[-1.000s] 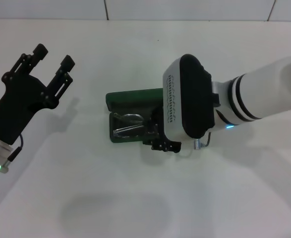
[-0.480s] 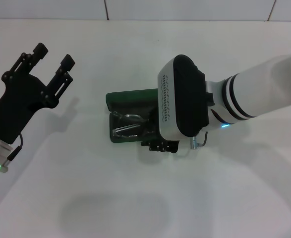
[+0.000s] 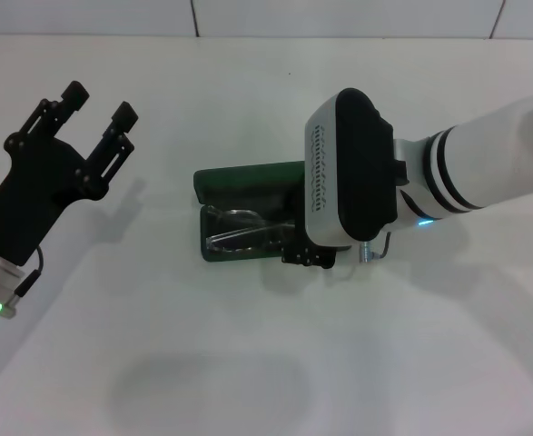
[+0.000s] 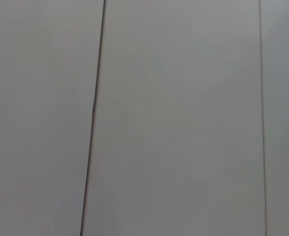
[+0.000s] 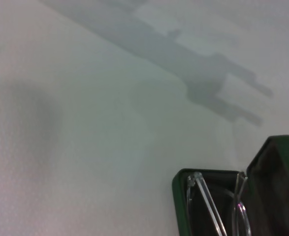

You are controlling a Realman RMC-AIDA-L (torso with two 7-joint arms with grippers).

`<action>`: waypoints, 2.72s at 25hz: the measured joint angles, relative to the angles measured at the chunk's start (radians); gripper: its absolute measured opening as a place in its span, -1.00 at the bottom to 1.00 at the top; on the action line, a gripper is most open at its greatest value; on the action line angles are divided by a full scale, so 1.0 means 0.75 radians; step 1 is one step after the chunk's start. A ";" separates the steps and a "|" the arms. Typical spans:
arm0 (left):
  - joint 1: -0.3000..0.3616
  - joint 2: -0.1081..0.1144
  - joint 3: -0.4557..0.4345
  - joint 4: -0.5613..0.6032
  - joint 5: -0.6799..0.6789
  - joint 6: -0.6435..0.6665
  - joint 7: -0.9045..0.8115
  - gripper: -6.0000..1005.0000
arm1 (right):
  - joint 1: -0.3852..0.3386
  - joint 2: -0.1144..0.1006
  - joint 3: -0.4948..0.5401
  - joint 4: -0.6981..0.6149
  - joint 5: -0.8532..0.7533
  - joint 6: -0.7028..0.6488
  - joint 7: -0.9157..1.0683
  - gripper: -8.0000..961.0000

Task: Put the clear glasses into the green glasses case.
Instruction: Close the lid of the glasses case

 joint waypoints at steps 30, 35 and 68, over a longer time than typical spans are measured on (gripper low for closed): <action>0.005 -0.008 -0.009 0.000 -0.017 0.000 0.020 0.33 | -0.320 -0.007 0.649 -0.111 0.539 -0.531 -0.642 -0.22; 0.012 -0.018 -0.011 -0.009 -0.057 0.001 0.096 0.33 | -0.303 -0.010 0.987 0.313 0.829 -0.577 -1.018 -0.22; -0.430 -0.006 0.125 0.269 0.648 -0.880 -0.747 0.33 | -0.121 -0.151 1.253 1.059 1.110 -1.027 -1.393 0.29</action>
